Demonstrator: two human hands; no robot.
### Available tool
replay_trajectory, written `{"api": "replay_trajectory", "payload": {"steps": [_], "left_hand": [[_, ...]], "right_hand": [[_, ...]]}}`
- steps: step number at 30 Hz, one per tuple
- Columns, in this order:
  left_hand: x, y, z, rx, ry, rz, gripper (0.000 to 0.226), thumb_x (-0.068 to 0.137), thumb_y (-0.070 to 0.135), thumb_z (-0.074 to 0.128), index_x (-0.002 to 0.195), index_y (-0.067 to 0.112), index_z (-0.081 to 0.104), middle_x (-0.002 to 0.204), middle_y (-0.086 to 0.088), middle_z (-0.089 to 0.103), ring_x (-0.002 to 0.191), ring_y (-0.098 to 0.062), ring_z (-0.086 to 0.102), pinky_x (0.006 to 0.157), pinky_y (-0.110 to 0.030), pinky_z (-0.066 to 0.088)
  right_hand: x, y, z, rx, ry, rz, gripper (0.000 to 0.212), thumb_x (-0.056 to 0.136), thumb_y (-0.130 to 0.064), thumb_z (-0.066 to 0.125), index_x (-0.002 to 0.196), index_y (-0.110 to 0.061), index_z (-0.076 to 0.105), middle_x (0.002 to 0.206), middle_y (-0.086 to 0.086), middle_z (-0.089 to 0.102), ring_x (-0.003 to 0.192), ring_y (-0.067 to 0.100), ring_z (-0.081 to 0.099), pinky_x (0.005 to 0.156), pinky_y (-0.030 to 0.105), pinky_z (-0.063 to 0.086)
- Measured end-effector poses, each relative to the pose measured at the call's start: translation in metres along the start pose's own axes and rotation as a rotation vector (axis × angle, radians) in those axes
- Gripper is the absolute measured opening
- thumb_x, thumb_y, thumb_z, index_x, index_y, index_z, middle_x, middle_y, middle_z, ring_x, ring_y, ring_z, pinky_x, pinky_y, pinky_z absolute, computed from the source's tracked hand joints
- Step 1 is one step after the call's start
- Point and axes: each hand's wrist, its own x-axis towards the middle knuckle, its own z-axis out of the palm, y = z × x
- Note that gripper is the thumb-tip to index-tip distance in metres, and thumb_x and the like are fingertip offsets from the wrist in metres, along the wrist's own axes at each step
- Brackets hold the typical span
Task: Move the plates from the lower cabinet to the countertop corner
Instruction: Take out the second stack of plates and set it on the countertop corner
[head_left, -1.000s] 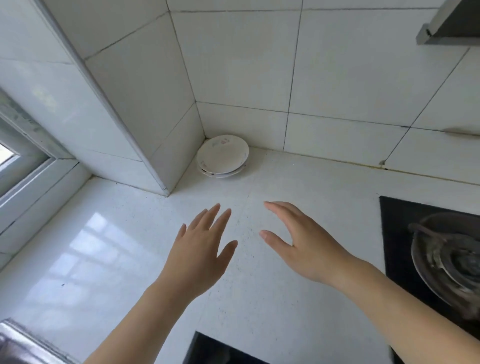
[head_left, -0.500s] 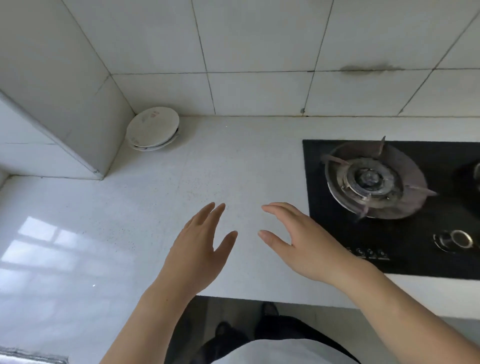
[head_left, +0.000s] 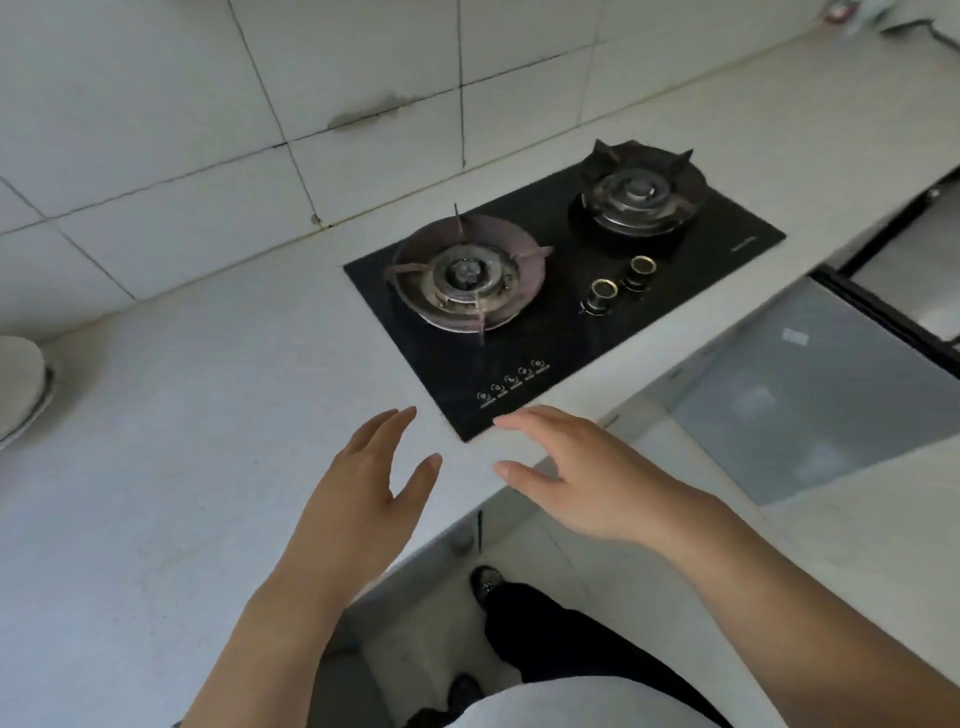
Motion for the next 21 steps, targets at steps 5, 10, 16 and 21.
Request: {"api": "replay_trajectory", "payload": {"steps": [5,10,16,21], "left_hand": [[-0.003,0.041,0.042,-0.017,-0.12,0.216,0.049,0.092,0.039,0.045,0.14,0.027,0.037,0.143,0.013,0.038,0.128,-0.008,0.04,0.094,-0.016,0.029],[-0.006,0.086,0.072,-0.021,-0.247,0.335,0.046,0.093,0.035,0.047,0.138,0.027,0.04,0.143,0.014,0.039,0.125,0.0,0.038,0.094,-0.013,0.027],[0.004,0.141,0.107,0.063,-0.297,0.393,0.048,0.093,0.036,0.047,0.139,0.026,0.038,0.144,0.013,0.038,0.124,0.0,0.039,0.088,-0.007,0.026],[0.016,0.208,0.16,0.104,-0.332,0.439,0.047,0.093,0.036,0.047,0.138,0.025,0.04,0.144,0.007,0.04,0.127,-0.007,0.041,0.096,-0.013,0.027]], "right_hand": [[-0.065,0.03,0.0,0.025,0.139,0.141,0.051,0.094,-0.047,0.042,0.14,-0.025,0.038,0.144,-0.011,0.041,0.127,0.005,0.041,0.099,0.019,0.033],[-0.125,0.064,-0.004,0.109,0.26,0.281,0.048,0.093,-0.048,0.042,0.137,-0.029,0.04,0.14,-0.015,0.044,0.12,0.004,0.047,0.093,0.019,0.037],[-0.168,0.117,-0.017,0.188,0.329,0.363,0.045,0.093,-0.046,0.044,0.135,-0.03,0.041,0.131,-0.02,0.046,0.072,-0.021,0.042,0.069,0.001,0.029],[-0.197,0.184,-0.044,0.215,0.353,0.403,0.047,0.093,-0.047,0.043,0.137,-0.029,0.04,0.14,-0.017,0.044,0.122,0.001,0.044,0.084,0.014,0.03]]}}
